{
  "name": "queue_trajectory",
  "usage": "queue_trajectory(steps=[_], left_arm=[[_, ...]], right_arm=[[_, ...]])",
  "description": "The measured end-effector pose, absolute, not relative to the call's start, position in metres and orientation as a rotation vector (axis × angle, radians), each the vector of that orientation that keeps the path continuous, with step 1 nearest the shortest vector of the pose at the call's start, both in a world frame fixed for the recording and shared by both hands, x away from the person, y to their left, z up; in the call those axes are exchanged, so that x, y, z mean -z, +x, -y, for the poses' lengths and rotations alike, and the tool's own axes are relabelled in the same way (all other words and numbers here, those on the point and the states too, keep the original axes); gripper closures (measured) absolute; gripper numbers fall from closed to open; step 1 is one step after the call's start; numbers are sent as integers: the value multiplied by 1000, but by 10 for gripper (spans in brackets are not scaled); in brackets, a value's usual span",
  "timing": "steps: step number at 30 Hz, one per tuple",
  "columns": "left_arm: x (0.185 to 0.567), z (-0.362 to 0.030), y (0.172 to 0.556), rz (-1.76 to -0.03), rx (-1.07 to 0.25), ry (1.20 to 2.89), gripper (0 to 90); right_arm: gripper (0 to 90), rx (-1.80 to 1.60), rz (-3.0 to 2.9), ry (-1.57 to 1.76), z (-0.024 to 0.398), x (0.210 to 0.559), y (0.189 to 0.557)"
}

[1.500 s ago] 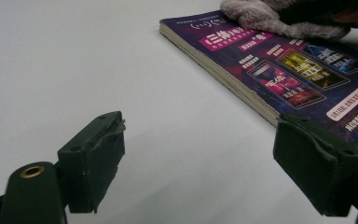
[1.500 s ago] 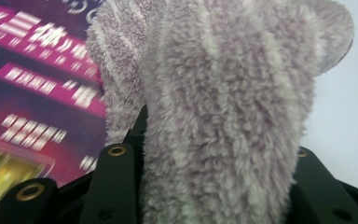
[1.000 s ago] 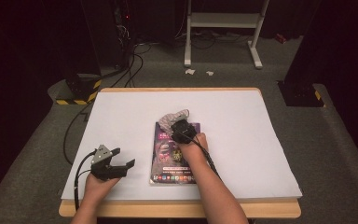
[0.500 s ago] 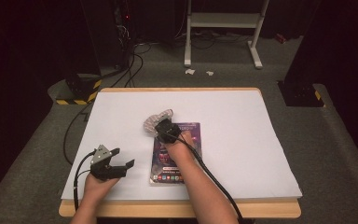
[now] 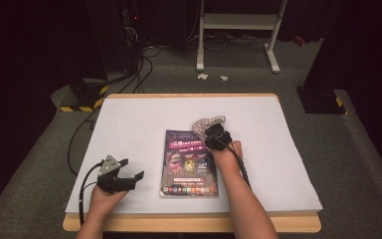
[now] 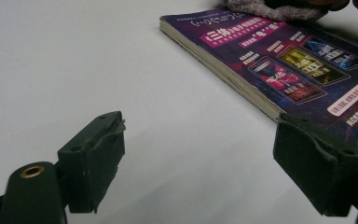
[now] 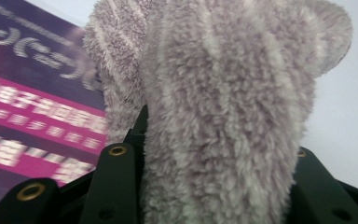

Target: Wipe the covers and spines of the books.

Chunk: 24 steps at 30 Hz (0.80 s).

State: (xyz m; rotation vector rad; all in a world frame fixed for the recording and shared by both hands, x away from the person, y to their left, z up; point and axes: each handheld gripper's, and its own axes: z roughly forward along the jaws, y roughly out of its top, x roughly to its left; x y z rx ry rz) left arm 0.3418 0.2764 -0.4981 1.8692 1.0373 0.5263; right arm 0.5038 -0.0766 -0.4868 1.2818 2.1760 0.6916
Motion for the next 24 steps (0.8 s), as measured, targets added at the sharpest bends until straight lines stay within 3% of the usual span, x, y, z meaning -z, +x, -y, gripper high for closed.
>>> queue_trajectory(steps=[7, 20, 24], left_arm=[[499, -277, 341, -1042, -522, 1867, 169], [499, -281, 339, -1040, -517, 1859, 169], [499, -281, 339, -1038, -517, 1859, 169]], right_arm=[[587, -677, -2170, 1277, 64, 487, 504], [587, -776, -2334, 1011, -57, 489, 492], [581, -804, -2343, 1010, -59, 490, 492]])
